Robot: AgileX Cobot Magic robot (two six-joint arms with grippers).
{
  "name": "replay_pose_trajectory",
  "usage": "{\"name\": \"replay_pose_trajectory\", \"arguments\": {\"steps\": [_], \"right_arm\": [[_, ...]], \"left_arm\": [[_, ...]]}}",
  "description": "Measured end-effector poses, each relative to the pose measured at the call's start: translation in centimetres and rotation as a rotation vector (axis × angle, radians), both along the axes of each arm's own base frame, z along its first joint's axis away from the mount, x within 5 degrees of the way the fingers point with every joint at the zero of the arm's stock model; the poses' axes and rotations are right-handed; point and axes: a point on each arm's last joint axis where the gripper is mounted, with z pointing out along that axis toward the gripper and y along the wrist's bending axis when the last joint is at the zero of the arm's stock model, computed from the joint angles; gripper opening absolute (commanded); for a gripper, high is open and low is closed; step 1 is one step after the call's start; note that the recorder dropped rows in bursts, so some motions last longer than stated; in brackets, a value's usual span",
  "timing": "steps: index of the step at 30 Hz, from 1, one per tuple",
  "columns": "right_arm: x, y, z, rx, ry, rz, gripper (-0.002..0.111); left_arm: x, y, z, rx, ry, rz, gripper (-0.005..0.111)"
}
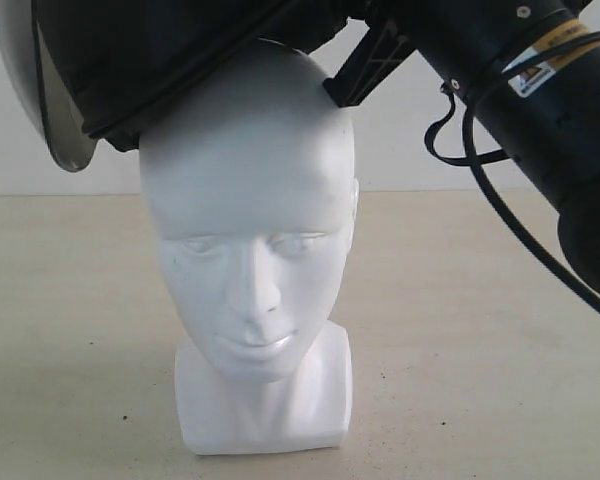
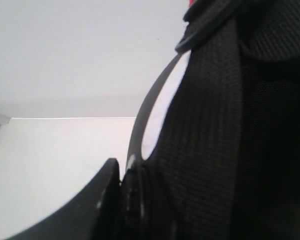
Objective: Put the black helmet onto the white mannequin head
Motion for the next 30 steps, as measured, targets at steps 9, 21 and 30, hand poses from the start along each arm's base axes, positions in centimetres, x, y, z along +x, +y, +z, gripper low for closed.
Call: {"name": "replay_pose_trajectory", "arguments": {"steps": [9,21,30], "right_arm": [[-0.72,-0.52,-0.77,-0.020,0.011,-0.003,0.000],[-0.92,-0.38,-0.76,-0.082,-0.008,-0.011,0.000],[-0.87,-0.46,-0.82,-0.104,0.009,-0.026,0.000]], "left_arm": [[0.00,0.00,0.00,0.000,0.000,0.000,0.005],[0.00,0.00,0.00,0.000,0.000,0.000,0.005],[0.00,0.00,0.00,0.000,0.000,0.000,0.005]]}}
